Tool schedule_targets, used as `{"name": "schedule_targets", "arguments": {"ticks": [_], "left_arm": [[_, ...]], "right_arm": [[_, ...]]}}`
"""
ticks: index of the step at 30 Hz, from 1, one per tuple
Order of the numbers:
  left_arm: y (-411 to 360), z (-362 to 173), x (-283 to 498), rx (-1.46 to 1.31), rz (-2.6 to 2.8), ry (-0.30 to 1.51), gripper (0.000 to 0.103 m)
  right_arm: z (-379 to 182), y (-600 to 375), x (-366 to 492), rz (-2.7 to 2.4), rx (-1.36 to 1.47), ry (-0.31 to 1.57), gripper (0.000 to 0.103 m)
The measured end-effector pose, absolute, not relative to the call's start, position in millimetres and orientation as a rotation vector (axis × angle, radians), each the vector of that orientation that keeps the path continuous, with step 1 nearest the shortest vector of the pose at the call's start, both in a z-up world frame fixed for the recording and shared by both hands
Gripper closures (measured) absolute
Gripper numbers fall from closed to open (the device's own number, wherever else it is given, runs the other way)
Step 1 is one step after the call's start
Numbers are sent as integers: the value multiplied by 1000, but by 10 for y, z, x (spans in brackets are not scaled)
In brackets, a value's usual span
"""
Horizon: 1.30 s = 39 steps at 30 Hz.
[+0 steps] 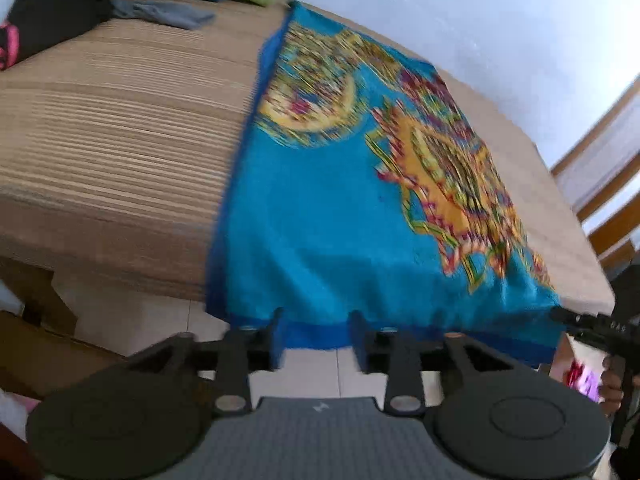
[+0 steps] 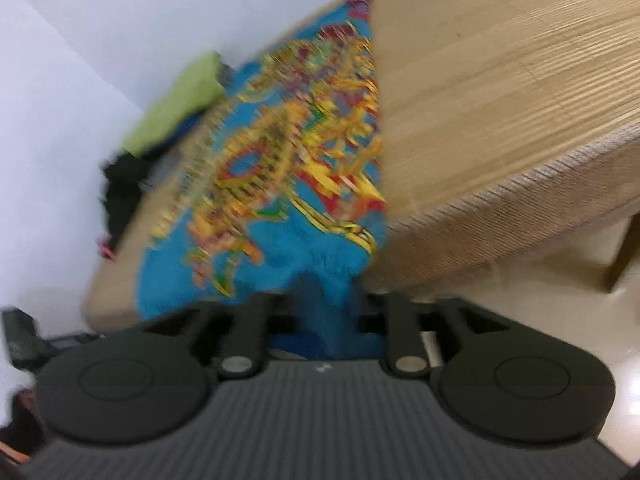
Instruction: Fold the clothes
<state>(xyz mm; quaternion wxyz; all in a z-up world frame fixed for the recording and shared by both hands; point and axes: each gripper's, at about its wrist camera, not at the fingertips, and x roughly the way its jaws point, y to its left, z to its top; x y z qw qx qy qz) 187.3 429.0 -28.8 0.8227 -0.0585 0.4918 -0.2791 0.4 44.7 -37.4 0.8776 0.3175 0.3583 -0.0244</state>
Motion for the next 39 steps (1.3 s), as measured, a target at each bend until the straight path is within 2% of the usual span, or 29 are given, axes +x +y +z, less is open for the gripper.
{"name": "schedule_targets", "arguments": {"ticks": [1,2,7,12,17,22,24,26,33,39], "left_arm": [[4210,-281,1844,-112,-608,1046,61],[4136,-275,1815,-108,-624,1048,60],[3775,-263,1658,-63,-660,1070,59],[3477,-237,1426,-23,-617,1108,53],[3166,-338,1200,-37,-520,1177,53],[2937,-478,938,-134,-468,1211,53],[2898,-536,841,-174,-457,1217,53],[2907,-589,736,-243,-449,1217,53],[3344,-747,629,-728,-402,1082,45],[3566,-858,670,-952,-396,943,41]], "right_arm": [[-389,478,-29,-64,628,755,43],[-401,507,-64,-77,591,758,39],[-508,572,-175,-98,442,757,39],[-759,414,-96,6,441,782,39],[-980,157,106,188,518,770,38],[-1290,58,375,375,640,837,38],[-1378,87,476,444,686,878,44],[-1334,116,509,514,720,907,96],[-594,108,490,649,725,838,96],[64,84,501,728,712,759,96]]}}
